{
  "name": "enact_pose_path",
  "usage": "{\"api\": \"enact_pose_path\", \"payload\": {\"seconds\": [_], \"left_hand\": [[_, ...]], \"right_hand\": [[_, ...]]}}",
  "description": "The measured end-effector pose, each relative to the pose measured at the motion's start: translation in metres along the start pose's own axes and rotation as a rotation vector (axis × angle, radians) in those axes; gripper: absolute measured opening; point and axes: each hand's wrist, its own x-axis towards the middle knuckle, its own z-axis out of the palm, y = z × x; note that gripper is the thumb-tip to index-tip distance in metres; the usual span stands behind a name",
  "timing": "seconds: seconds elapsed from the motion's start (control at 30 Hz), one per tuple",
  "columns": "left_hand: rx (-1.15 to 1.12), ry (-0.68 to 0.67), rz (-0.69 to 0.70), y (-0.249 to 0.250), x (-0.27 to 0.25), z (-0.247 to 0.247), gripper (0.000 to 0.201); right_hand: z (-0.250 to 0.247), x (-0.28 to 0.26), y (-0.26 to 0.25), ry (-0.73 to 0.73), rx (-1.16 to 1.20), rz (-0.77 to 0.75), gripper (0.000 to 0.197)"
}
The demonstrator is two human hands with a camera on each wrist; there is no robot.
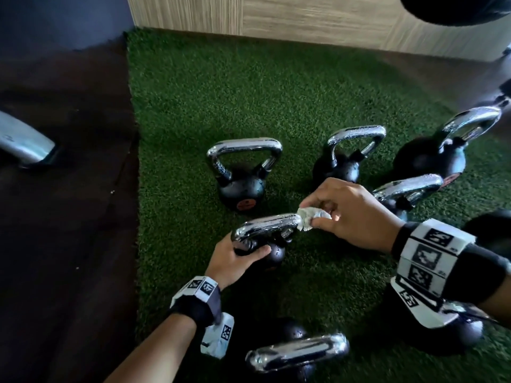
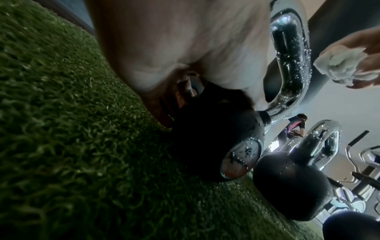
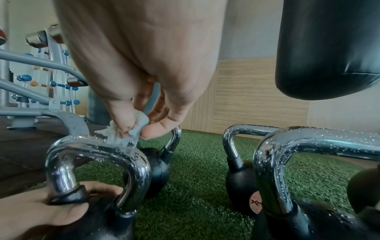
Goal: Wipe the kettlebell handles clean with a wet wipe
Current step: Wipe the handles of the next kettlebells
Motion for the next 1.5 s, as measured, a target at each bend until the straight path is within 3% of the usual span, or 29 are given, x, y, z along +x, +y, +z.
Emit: {"api": "enact_pose_path", "payload": {"seconds": [0.13,0.33,0.63,0.83,0.97,1.13,1.23,1.5], "left_hand": [[0.007,-0.056,0.004,0.005,-0.001,-0.006,0.036],[0.049,-0.088,0.091,0.008,-0.001,-0.011,0.047],[0.156,-0.162,0.134,0.009,0.006,-0.017,0.044],[0.140,-0.205,0.055,0.000,0.014,-0.019,0.040],[0.074,-0.154,0.058,-0.004,0.013,-0.015,0.043],[0.018,-0.066,0.035,-0.011,0.002,-0.006,0.069],[0.013,-0.051,0.020,-0.009,0.000,-0.005,0.076],[0.012,-0.097,0.035,-0.004,0.000,-0.007,0.063]], "right_hand": [[-0.006,0.006,-0.004,0.039,0.067,-0.012,0.027],[0.004,0.013,0.001,0.073,0.106,0.006,0.029],[0.018,0.032,-0.012,-0.079,0.159,-0.056,0.031],[0.032,0.039,-0.014,-0.132,0.139,-0.137,0.027],[0.039,0.036,-0.013,-0.142,0.095,-0.185,0.018],[0.033,0.032,-0.001,-0.084,0.028,-0.112,0.021],[0.035,0.033,-0.011,-0.094,-0.048,-0.145,0.015],[0.027,0.025,0.007,-0.074,-0.107,-0.012,0.007]]}}
